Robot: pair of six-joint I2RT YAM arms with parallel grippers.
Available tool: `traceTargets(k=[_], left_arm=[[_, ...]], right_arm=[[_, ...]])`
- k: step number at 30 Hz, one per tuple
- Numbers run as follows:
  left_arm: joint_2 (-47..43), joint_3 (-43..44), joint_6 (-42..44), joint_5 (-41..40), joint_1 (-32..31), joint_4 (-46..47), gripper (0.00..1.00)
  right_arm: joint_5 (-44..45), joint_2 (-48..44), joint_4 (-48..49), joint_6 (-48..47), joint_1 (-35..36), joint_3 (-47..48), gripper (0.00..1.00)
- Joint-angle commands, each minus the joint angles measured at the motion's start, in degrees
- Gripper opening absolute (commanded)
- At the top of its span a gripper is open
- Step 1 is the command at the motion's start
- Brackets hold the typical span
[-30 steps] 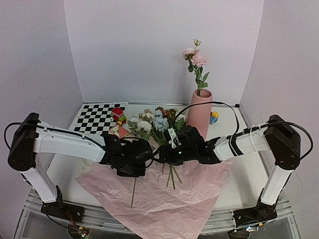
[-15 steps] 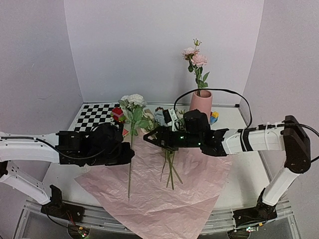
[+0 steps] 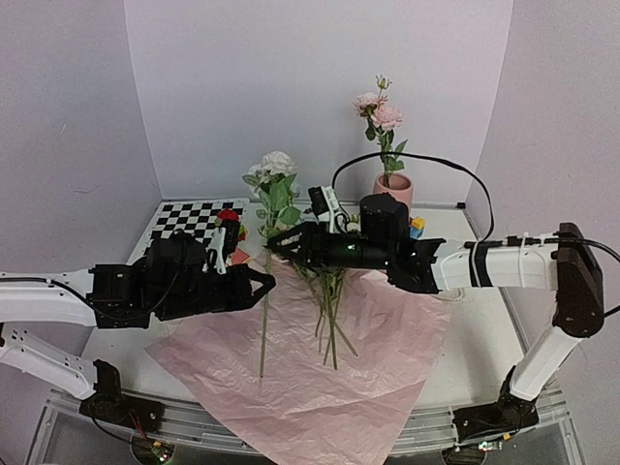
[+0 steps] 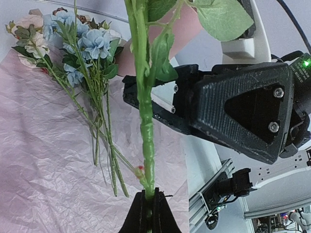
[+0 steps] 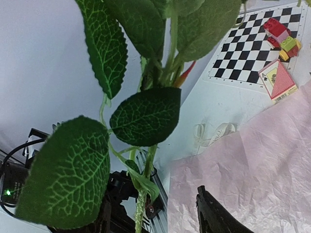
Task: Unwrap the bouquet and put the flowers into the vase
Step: Insert the fake flower into the vase.
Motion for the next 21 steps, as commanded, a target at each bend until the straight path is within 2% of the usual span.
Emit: traceTargets(k=[1, 9, 13, 18, 21], left_arm=[[-2.1, -1.0, 2.5, 2.2, -0.2, 8.0, 0.02], [-3.6, -2.5, 2.4, 1.6, -0.2, 9.5, 0.02], [-4.2, -3.3, 1.9, 0.8, -0.2, 9.5, 0.02], [-5.0, -3.9, 1.7, 0.8, -0.2, 9.4, 0.02], [-5.5, -4.2, 1.6, 0.6, -0.2, 9.4, 0.03]], right_arm=[[-1.4, -1.0, 5.0, 1.3, 0.4, 2.8, 0.6], [0.2, 1.6, 4.8, 3.5, 0.3, 7.1, 0.52], [-0.2, 4.1, 4.4, 4.2, 0.3, 10.0, 0.43], [-2.1, 7.0, 4.5, 4.9, 0.3, 13.4, 0.42], [-1.6, 7.0, 4.8, 4.7, 0.3, 13.4, 0.3]])
